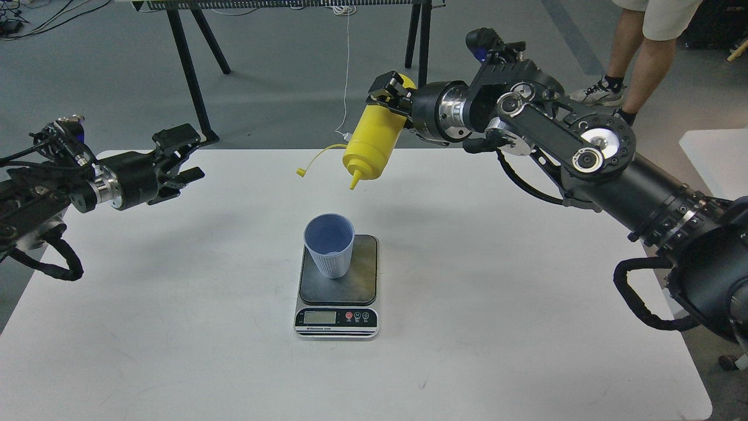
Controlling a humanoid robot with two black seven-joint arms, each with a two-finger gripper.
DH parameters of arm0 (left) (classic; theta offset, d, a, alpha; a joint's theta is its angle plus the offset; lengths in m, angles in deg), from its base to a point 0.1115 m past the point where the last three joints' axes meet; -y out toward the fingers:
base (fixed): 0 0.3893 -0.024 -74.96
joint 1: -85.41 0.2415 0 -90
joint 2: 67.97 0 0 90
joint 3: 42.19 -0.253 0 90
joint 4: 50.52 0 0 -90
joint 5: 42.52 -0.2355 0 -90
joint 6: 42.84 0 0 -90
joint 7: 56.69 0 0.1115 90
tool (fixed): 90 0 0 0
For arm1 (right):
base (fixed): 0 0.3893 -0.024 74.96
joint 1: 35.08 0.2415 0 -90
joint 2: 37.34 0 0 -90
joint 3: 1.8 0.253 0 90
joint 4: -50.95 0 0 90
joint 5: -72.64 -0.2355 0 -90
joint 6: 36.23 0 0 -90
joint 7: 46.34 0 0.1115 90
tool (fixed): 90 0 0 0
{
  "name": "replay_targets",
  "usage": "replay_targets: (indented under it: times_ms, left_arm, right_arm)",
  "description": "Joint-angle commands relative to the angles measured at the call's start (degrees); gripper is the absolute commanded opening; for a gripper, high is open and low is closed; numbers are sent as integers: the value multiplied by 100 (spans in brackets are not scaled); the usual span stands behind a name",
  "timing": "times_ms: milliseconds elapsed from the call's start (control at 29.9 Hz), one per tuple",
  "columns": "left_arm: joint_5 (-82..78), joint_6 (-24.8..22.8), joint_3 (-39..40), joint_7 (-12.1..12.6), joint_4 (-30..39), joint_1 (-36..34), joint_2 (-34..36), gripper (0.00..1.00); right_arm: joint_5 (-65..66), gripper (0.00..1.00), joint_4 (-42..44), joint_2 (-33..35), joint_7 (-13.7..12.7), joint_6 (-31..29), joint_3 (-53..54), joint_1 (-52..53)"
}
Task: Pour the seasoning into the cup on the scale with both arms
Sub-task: 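Lift the yellow bottle and tilt its nozzle over the cup, then hold the bottle inverted above the cup to pour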
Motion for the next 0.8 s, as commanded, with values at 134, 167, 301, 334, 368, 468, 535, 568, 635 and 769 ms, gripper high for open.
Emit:
replay_targets:
  times_ms: [134, 167, 301, 334, 368, 468, 535, 568, 635, 769]
  left_arm:
    - [2, 0, -9, 0, -150, 93, 13, 99]
    - [-6, 0, -9, 0, -150, 93, 13, 99]
    - [2, 0, -9, 0, -150, 93, 13, 99]
    - [2, 0, -9, 0, -150, 93, 13, 99]
    - [2, 0, 0, 0, -150, 93, 13, 99]
    - [2, 0, 0, 0, -159, 93, 4, 99]
    - [2, 0, 0, 0, -159, 93, -4, 99]
    - [2, 0, 0, 0, -159, 93, -4, 99]
    - [2, 0, 0, 0, -159, 93, -13, 99]
    - [2, 0, 0, 0, -159, 93, -22, 99]
  right_arm:
    - [142, 2, 61, -232, 162, 257, -193, -10]
    - [186, 2, 70, -259, 188, 292, -228, -10]
    - [336, 2, 87, -338, 355, 485, -509, -10]
    - [336, 2, 114, -347, 364, 512, -570, -10]
    - [336, 2, 149, -373, 373, 530, -597, -10]
    - [344, 2, 254, -382, 381, 538, -641, -19]
    - [379, 2, 272, -382, 390, 539, -668, -19]
    - [423, 2, 298, -382, 425, 547, -703, -19]
    - [494, 2, 333, -382, 460, 547, -747, -19]
    - [503, 2, 421, -382, 478, 547, -764, -28]
